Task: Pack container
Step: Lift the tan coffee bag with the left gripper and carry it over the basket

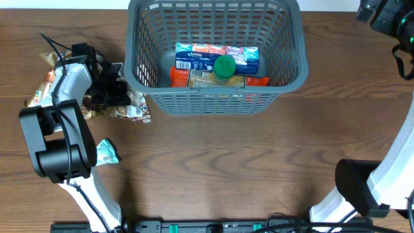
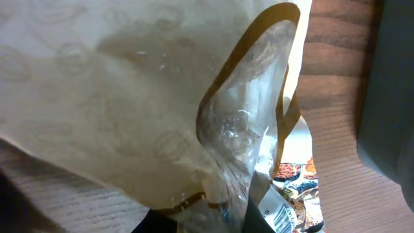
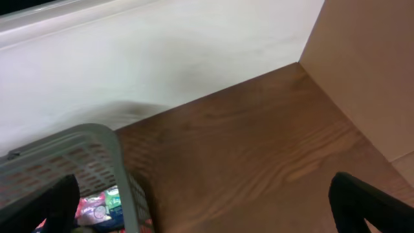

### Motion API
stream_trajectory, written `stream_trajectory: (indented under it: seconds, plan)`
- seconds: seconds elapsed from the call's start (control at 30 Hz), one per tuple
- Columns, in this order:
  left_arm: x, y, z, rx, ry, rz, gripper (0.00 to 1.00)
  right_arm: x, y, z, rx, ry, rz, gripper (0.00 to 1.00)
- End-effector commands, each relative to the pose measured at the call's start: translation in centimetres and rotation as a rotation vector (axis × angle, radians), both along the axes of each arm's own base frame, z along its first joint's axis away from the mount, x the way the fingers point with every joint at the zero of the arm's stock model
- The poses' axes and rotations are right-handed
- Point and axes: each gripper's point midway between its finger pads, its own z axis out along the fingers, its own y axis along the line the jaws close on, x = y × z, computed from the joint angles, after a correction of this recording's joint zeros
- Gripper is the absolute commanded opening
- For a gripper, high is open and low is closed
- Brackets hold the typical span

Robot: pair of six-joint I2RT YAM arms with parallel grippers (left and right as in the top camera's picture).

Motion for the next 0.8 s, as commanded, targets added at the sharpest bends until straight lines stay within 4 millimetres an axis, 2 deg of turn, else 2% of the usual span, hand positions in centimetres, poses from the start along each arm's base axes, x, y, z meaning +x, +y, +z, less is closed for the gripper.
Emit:
stream_trajectory:
  seconds: [0.0, 0.2, 0.33, 0.6, 0.77]
  plan:
    - [0.2, 0.8, 1.6, 0.037, -0.021, 0.038, 0.06, -0.4, -0.2, 0.6, 0.008, -0.021, -0.013, 0.99]
    - [1.8, 1.8, 8.3, 0.081, -0.194, 0.074, 0.06, -0.4, -0.2, 0.6, 0.008, -0.021, -0.013, 0.99]
    - [1.8, 4.2, 14.0, 0.207, -0.311, 0.159, 0.06, -0.4, -0.2, 0.6, 0.008, -0.021, -0.013, 0.99]
    - [-0.5, 6.9, 26.4, 0.404, -0.606, 0.29, 0.06, -0.4, -0.2, 0.6, 0.008, -0.021, -0.013, 0.99]
    - [-2.4, 6.0, 35.3, 0.382, -0.892, 0.343, 0.06, -0.4, -0.2, 0.6, 0.008, -0.021, -0.013, 0.99]
